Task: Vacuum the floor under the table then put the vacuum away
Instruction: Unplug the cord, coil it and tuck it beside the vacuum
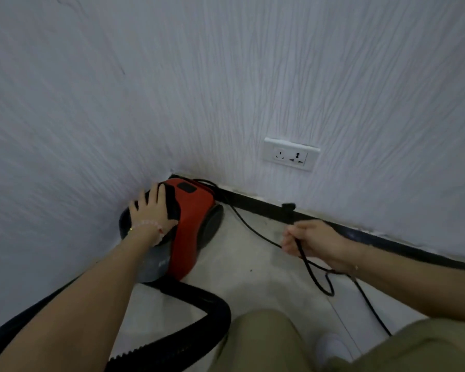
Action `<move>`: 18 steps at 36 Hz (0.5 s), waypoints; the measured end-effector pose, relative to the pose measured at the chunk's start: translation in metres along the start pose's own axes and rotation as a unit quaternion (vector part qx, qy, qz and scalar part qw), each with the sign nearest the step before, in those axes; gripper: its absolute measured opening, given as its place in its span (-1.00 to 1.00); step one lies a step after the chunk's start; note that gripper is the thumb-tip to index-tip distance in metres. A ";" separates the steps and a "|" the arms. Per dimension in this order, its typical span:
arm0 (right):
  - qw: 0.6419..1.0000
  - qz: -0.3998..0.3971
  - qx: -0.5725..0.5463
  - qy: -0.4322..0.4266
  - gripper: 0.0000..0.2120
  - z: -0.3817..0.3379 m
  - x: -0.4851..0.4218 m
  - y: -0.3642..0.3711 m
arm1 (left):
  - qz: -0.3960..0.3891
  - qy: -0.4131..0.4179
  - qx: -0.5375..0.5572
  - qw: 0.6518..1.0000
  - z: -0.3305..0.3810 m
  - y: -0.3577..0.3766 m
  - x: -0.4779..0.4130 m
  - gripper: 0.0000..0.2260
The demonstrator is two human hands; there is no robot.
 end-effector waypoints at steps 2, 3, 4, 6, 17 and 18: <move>0.998 0.043 -0.031 -0.025 -0.81 -0.008 -0.001 -0.012 | -0.013 0.007 -0.016 1.000 -0.001 -0.001 0.000 -0.07; 0.998 0.042 -0.019 -0.036 -0.80 -0.012 0.000 -0.014 | -0.022 0.009 -0.016 1.000 -0.001 -0.001 0.000 -0.05; 0.999 0.027 -0.004 -0.044 -0.79 -0.015 0.003 -0.014 | -0.035 0.010 -0.010 0.999 -0.002 -0.003 -0.001 -0.04; 0.998 -0.010 0.041 -0.047 -0.78 -0.013 0.011 -0.012 | -0.076 0.006 0.004 0.997 0.001 -0.009 -0.002 -0.02; 0.972 -0.066 0.214 -0.078 -0.75 -0.062 0.045 -0.008 | 0.259 0.520 0.120 0.805 0.156 -0.096 0.100 -0.56; 0.972 -0.077 0.205 -0.089 -0.73 -0.067 0.047 -0.004 | 0.266 0.528 0.116 0.798 0.163 -0.101 0.106 -0.60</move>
Point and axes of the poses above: each hand's wrist, its own x-axis away from the middle knuckle, its own y-axis out of the palm, z = x × y, the point moved 2 cm from there along -x, towards the middle knuckle, and after that the axes turned 1 degree about -y, right-handed, at the moved point
